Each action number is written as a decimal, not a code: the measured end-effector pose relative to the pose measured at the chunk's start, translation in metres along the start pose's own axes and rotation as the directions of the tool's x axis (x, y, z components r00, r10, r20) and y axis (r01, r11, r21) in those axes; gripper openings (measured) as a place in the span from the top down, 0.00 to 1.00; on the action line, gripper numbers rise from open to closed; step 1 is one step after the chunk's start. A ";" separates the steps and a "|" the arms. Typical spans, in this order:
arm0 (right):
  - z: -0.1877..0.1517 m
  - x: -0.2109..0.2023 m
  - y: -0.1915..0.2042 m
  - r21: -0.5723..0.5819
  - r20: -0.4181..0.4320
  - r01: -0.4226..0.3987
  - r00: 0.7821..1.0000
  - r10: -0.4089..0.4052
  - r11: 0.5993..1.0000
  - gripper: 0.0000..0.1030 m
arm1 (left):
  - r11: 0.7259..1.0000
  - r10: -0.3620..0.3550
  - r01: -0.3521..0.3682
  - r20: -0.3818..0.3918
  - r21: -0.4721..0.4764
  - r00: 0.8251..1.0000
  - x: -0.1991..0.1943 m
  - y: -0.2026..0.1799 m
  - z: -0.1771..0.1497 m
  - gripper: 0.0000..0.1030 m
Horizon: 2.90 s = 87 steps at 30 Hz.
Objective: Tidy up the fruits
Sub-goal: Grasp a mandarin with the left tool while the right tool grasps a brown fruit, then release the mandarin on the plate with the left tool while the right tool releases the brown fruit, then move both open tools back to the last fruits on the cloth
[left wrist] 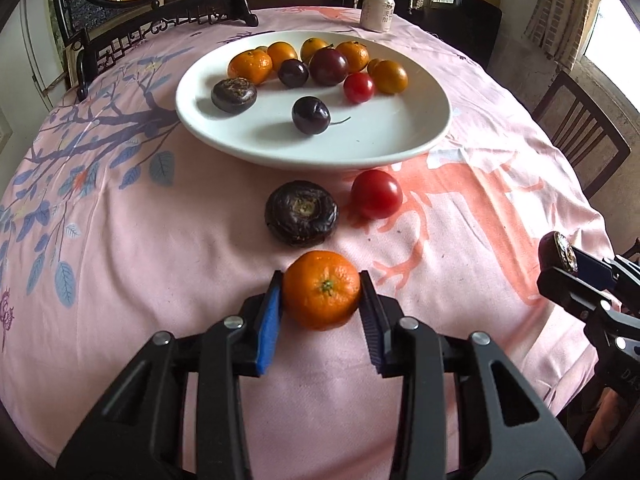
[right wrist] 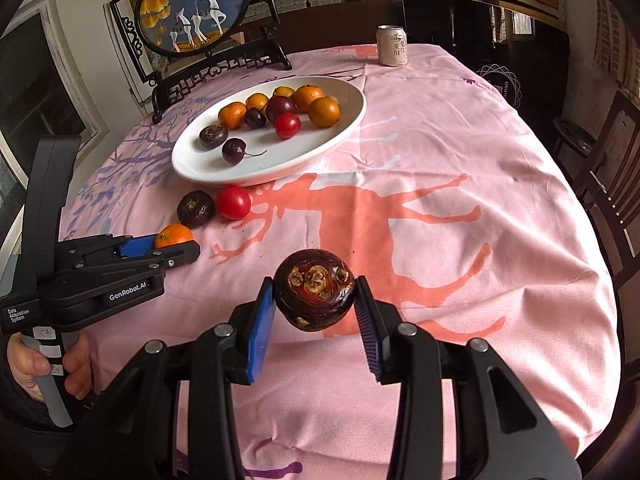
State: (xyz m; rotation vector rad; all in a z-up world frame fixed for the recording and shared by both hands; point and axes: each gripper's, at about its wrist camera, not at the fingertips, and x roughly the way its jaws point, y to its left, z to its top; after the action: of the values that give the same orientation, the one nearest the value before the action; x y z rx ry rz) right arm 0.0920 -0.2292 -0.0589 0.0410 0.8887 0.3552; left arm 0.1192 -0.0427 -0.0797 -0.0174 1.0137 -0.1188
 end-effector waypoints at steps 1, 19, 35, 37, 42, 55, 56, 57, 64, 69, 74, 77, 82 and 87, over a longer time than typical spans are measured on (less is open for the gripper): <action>0.001 0.000 0.002 -0.004 0.000 0.000 1.000 0.000 1.000 0.61 | 1.000 -0.005 0.005 0.002 -0.005 1.000 -0.003 0.002 -0.002 0.64; 0.067 0.028 0.064 -0.157 0.002 -0.015 1.000 0.015 0.988 0.61 | 1.000 0.018 -0.014 0.143 -0.027 0.990 -0.050 0.052 0.074 0.64; 0.147 0.120 0.019 -0.087 -0.062 0.102 0.992 -0.107 0.991 0.61 | 0.994 0.036 -0.036 0.000 -0.106 0.999 0.058 0.050 0.165 0.63; 0.147 0.124 0.017 -0.084 -0.067 0.098 0.992 -0.104 0.992 0.61 | 0.995 0.033 -0.032 0.003 -0.099 0.999 0.059 0.048 0.166 0.63; 0.147 0.128 0.014 -0.072 -0.074 0.095 0.992 -0.101 0.993 0.58 | 0.996 0.026 -0.025 0.015 -0.088 1.000 0.060 0.044 0.166 0.57; 0.089 0.039 0.044 -0.102 0.014 0.012 1.000 -0.011 0.995 0.41 | 0.996 0.018 0.001 0.205 -0.093 0.979 -0.051 0.067 0.083 0.27; 0.078 0.034 0.047 -0.104 0.013 0.003 1.000 -0.002 0.995 0.41 | 0.996 0.024 -0.004 0.211 -0.093 0.977 -0.055 0.068 0.070 0.26; 0.069 0.031 0.051 -0.105 0.006 -0.003 1.000 0.004 0.995 0.41 | 0.995 0.030 -0.009 0.211 -0.097 0.977 -0.058 0.069 0.059 0.26; 0.044 0.047 0.065 -0.106 -0.073 0.010 0.997 -0.018 0.994 0.41 | 0.993 0.019 -0.001 0.153 -0.115 0.988 -0.053 0.081 0.023 0.26; 0.050 0.064 0.069 -0.127 -0.053 0.051 0.997 -0.058 0.991 0.41 | 0.991 0.009 0.011 0.151 -0.136 0.988 -0.056 0.089 0.014 0.25; 0.056 0.087 0.071 -0.125 -0.085 0.019 0.996 -0.030 0.992 0.49 | 0.988 0.008 0.014 0.144 -0.151 0.989 -0.058 0.095 0.009 0.25; 0.061 0.102 0.075 -0.140 -0.095 0.016 0.995 -0.030 0.990 0.70 | 0.988 0.000 0.019 0.131 -0.151 0.991 -0.055 0.093 0.009 0.25; 0.059 0.088 0.073 -0.133 -0.093 0.002 0.996 -0.015 0.991 0.70 | 0.992 -0.021 0.034 0.103 -0.122 0.994 -0.046 0.077 0.012 0.25; 0.045 0.049 0.052 -0.094 -0.057 0.022 0.998 -0.028 0.995 0.70 | 0.996 -0.040 0.044 0.062 -0.072 0.997 -0.024 0.047 0.022 0.24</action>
State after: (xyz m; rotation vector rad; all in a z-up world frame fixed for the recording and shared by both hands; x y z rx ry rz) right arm 0.1398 -0.1599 -0.0577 -0.0673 0.9289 0.3757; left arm 0.1293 0.0055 -0.0514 -0.1090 0.9566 -0.1188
